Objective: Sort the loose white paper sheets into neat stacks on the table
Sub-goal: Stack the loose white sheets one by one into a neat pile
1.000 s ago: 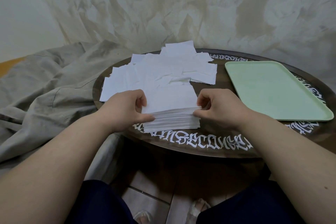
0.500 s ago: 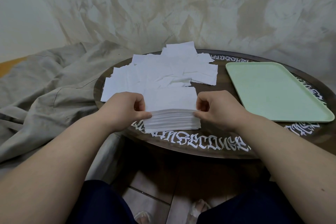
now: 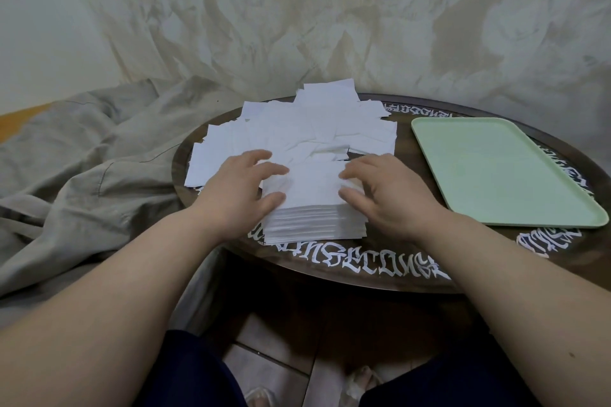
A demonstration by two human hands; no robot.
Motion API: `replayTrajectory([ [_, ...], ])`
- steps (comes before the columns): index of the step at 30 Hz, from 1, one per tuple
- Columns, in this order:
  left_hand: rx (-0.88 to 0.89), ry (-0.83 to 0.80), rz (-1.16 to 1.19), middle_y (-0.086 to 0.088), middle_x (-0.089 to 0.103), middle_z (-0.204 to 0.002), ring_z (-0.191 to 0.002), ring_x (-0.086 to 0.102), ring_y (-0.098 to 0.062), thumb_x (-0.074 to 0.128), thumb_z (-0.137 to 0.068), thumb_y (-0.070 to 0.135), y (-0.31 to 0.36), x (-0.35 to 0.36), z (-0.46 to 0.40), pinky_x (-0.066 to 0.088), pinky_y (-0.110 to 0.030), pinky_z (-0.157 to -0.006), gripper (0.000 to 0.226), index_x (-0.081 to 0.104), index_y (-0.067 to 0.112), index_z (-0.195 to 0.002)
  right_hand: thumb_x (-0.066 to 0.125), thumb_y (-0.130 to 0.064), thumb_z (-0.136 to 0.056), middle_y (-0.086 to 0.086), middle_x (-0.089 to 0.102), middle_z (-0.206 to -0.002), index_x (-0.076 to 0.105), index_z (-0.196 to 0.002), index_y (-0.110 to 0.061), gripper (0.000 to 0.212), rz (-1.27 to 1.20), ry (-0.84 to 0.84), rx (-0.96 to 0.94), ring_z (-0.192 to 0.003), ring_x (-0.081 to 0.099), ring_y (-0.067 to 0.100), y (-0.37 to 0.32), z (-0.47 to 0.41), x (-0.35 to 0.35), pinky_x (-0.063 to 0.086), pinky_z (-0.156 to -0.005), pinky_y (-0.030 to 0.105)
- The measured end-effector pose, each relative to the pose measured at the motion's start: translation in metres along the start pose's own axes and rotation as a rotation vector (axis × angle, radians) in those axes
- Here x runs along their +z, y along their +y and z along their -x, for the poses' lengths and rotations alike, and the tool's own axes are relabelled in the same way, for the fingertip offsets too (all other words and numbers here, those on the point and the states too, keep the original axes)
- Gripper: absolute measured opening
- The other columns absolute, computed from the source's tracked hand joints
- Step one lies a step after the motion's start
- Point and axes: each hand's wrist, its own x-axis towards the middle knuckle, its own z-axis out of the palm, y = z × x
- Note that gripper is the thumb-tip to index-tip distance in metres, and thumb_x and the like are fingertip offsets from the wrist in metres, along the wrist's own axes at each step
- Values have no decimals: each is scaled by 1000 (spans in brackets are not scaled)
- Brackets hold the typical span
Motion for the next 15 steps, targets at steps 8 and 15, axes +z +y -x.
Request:
replayTrajectory([
  [8,-34,-224,-60,0,23,-156,-144,15,-20,52,-94,38,-1,8,0,11,-31,-116,50,37,39,-142,47,-33,-97,-5,52,-136,58,-126,-24,32,1,-147,7,-125,45,17,1,-1,9,36,-97,27],
  [15,-63,-127,1,1,24,-155,-144,14,-18,52,-93,39,2,3,5,14,-32,-116,53,34,40,-143,46,-35,-97,-11,41,-145,48,-136,-29,39,-29,-82,51,-132,35,10,-2,1,-1,29,-102,23],
])
